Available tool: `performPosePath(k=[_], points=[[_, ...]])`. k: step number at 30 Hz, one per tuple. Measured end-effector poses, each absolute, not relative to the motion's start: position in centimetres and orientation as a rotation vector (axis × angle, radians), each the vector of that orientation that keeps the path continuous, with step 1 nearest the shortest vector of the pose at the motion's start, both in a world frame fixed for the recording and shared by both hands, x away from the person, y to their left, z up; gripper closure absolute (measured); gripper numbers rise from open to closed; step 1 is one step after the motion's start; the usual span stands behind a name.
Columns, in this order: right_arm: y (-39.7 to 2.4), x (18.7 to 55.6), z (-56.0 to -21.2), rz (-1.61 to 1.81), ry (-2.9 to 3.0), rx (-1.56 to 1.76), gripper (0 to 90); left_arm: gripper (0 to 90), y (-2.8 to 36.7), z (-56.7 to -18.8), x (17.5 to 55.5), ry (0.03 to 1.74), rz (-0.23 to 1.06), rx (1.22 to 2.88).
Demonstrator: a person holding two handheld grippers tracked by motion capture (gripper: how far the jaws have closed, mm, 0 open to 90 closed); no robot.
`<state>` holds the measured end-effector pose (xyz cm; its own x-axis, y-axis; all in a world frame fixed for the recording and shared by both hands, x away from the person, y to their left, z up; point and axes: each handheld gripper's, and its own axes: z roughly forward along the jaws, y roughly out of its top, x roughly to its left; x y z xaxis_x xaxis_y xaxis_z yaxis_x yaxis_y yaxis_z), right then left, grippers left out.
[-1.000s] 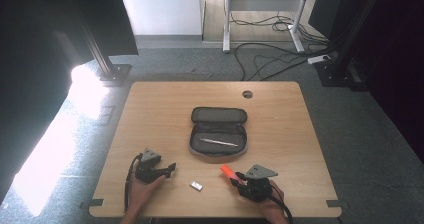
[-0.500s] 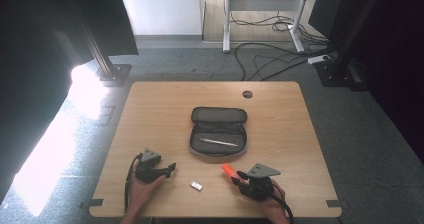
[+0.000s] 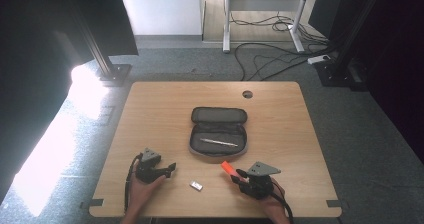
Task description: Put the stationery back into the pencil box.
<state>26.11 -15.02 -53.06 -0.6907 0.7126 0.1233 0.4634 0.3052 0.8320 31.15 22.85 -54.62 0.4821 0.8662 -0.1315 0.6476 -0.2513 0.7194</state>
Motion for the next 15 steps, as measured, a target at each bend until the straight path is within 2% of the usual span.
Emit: performPosePath(k=[15], points=[[-15.5,27.7,-50.7,1.406,2.259,1.067,65.7,27.1,22.8,-54.6,31.1,1.250,0.384,1.996]])
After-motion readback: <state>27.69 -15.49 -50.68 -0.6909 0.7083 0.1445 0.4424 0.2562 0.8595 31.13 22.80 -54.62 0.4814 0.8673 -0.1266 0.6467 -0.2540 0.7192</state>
